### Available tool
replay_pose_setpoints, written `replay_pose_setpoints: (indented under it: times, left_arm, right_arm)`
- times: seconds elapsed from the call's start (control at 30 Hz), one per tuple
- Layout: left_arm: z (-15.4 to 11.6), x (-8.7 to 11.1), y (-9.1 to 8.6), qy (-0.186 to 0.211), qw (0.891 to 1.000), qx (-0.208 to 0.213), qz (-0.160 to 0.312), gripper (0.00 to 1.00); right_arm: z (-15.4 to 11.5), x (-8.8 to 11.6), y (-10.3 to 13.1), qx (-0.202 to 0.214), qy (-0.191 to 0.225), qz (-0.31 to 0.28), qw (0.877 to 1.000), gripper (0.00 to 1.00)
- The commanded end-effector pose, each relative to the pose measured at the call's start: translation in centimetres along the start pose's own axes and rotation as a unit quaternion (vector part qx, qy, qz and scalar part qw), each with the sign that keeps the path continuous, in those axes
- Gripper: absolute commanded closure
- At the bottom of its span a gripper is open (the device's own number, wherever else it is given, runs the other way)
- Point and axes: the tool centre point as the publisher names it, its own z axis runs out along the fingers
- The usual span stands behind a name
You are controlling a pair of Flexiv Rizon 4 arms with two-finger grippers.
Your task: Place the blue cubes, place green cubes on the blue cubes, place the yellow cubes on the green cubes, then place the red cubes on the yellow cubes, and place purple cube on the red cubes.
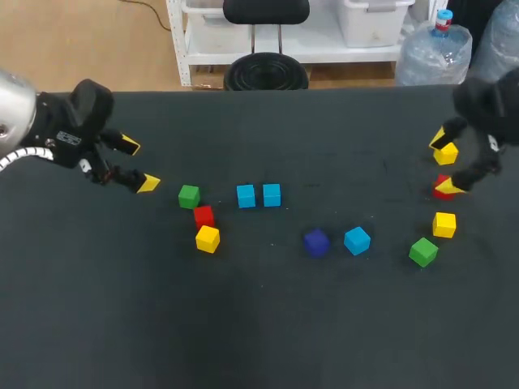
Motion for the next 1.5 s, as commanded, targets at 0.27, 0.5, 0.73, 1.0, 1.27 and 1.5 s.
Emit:
replay_pose_setpoints:
  times: [0.27,0.5,0.73,1.0,1.27,1.5]
  left_arm:
    - [-0.1,0.2,0.0,-0.003,1.0,0.0,0.001,0.0]
    - [-0.1,0.2,0.0,-0.003,1.0,0.0,0.001,0.0]
    - [-0.1,0.2,0.0,-0.003,1.0,0.0,0.001,0.0]
    - [-0.1,0.2,0.0,-0.003,1.0,0.0,0.001,0.0]
    - [-0.1,0.2,0.0,-0.003,1.0,0.0,0.001,0.0]
    - [-0.1,0.2,0.0,-0.003,1.0,0.0,0.001,0.0]
  right_arm:
    - [0.1,-0.2,-0.7,-0.062,0.03,-0.105,0.992,0.0]
    - [0.1,-0.2,-0.7,-0.062,0.03,-0.105,0.992,0.0]
    - [0.4,-0.5,-0.7,-0.055,0.032,-0.118,0.991,0.0]
    - [2.7,-2.5,0.1,-0.085,0.059,-0.156,0.982,0.0]
    - [4.9,-3.9,1.5,-0.11,0.066,-0.185,0.974,0.0]
    - [6.1,-5.1,2.9,-0.109,0.091,-0.209,0.968,0.0]
